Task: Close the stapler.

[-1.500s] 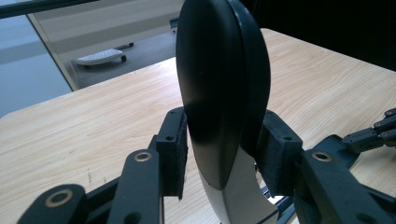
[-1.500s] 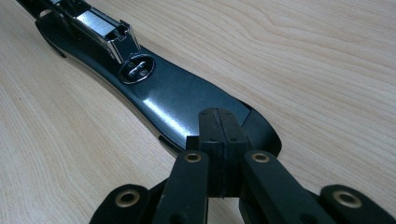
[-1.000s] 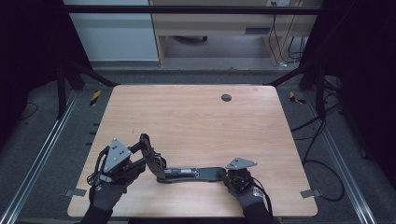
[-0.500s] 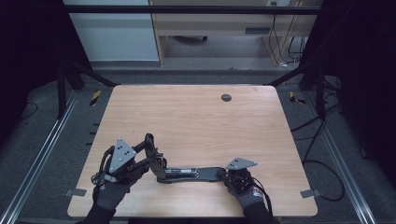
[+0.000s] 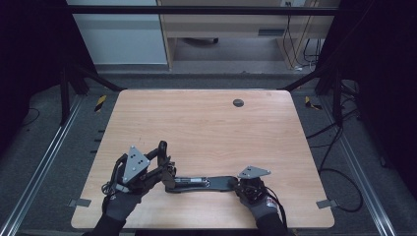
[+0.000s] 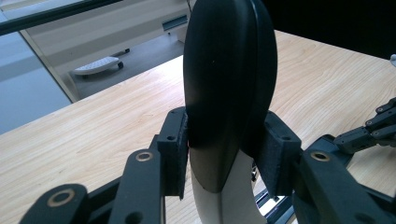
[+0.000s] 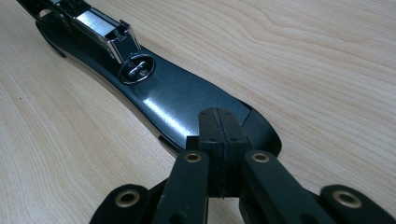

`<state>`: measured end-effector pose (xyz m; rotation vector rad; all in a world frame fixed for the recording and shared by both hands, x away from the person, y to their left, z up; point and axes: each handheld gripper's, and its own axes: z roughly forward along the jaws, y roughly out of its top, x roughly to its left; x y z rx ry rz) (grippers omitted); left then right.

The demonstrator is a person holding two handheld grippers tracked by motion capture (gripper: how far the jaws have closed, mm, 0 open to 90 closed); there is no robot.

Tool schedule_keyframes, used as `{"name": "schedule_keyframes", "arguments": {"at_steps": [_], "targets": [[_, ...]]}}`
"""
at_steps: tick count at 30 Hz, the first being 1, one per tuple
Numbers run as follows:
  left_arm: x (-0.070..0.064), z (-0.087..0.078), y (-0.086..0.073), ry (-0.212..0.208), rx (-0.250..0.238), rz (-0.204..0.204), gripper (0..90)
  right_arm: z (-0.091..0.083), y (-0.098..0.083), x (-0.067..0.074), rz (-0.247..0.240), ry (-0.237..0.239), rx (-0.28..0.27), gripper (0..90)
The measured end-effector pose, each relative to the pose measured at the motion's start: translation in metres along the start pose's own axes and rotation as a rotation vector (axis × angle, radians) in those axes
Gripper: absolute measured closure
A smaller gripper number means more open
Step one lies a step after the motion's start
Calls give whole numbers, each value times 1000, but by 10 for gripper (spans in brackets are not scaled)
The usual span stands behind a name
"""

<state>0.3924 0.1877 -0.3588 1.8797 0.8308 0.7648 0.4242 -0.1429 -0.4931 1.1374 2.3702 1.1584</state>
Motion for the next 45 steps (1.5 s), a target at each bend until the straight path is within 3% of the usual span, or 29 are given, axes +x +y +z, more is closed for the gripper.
{"name": "schedule_keyframes", "arguments": {"at_steps": [15,45], "targets": [[-11,7,5,8,8,47,574,0,0,0,0,1,0,900],[-26,18,8,3,16,89,564,0,0,0,0,0,2,900]]}}
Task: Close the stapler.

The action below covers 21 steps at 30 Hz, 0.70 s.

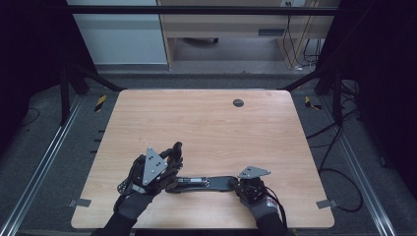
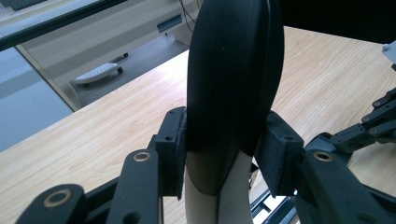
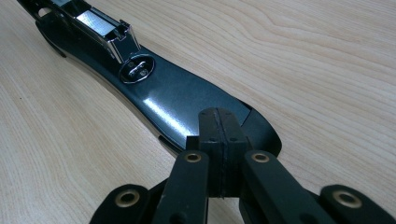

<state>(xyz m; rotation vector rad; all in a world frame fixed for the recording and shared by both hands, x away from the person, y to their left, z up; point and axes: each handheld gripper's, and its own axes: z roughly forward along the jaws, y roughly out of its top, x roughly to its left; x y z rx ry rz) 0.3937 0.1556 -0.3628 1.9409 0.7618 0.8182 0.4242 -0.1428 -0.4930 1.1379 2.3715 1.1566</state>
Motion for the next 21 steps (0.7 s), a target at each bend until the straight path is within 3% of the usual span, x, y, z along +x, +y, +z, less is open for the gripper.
{"name": "schedule_keyframes", "arguments": {"at_steps": [21], "targets": [[-10,8,3,1,3,36,557,0,0,0,-5,0,-1,900]]}}
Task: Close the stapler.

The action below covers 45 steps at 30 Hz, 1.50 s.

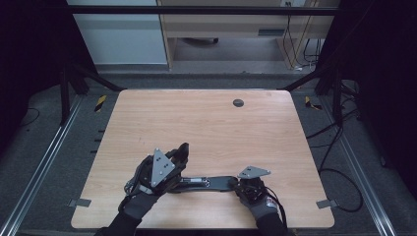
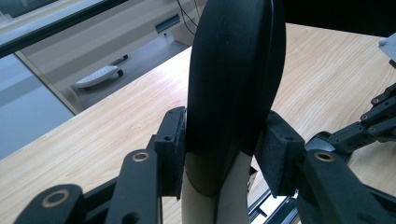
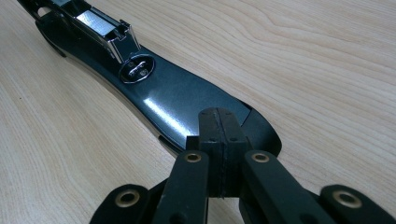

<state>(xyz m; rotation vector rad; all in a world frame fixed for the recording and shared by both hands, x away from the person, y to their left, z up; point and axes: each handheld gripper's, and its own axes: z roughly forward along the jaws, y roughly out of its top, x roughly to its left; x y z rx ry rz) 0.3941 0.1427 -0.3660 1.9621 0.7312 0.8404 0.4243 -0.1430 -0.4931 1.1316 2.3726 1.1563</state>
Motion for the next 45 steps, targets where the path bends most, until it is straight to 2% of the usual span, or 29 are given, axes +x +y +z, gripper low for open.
{"name": "schedule_keyframes", "arguments": {"at_steps": [7,13,31,45], "targets": [[-3,2,1,-1,2,8,554,0,0,0,-4,0,0,900],[-14,10,3,2,14,50,549,0,0,0,-6,-2,-3,900],[-25,21,5,-12,28,81,535,0,0,0,-2,2,-1,900],[-37,31,6,-13,44,132,528,0,0,0,6,9,-1,900]]}}
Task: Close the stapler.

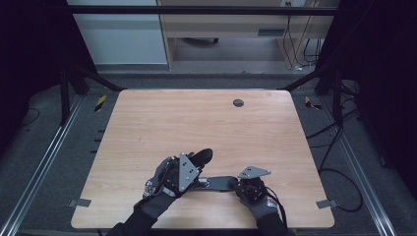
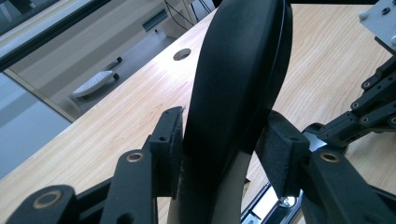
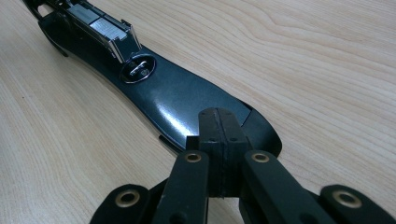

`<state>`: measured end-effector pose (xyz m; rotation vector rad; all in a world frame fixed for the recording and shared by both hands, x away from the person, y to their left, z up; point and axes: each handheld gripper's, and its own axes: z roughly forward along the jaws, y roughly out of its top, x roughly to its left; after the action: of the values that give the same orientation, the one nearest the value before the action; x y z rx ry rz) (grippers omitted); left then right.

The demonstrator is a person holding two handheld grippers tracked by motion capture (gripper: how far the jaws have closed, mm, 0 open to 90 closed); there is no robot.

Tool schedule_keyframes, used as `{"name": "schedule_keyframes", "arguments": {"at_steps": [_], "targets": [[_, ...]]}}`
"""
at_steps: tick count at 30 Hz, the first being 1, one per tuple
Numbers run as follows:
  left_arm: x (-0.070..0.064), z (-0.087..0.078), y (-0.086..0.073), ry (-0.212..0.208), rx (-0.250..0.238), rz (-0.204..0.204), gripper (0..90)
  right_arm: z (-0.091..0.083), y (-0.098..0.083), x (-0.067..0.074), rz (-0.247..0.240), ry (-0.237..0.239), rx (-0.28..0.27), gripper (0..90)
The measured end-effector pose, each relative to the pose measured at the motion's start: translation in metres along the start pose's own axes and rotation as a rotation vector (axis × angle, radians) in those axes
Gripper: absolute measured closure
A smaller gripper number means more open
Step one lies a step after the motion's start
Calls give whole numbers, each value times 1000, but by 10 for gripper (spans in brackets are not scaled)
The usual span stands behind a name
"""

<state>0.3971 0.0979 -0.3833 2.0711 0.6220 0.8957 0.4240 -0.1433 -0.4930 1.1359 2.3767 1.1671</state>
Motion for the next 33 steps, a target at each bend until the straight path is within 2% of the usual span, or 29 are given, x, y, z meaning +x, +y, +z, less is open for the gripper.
{"name": "schedule_keyframes", "arguments": {"at_steps": [33], "targets": [[-23,18,1,14,29,101,519,0,0,-1,-4,3,-1,900]]}}
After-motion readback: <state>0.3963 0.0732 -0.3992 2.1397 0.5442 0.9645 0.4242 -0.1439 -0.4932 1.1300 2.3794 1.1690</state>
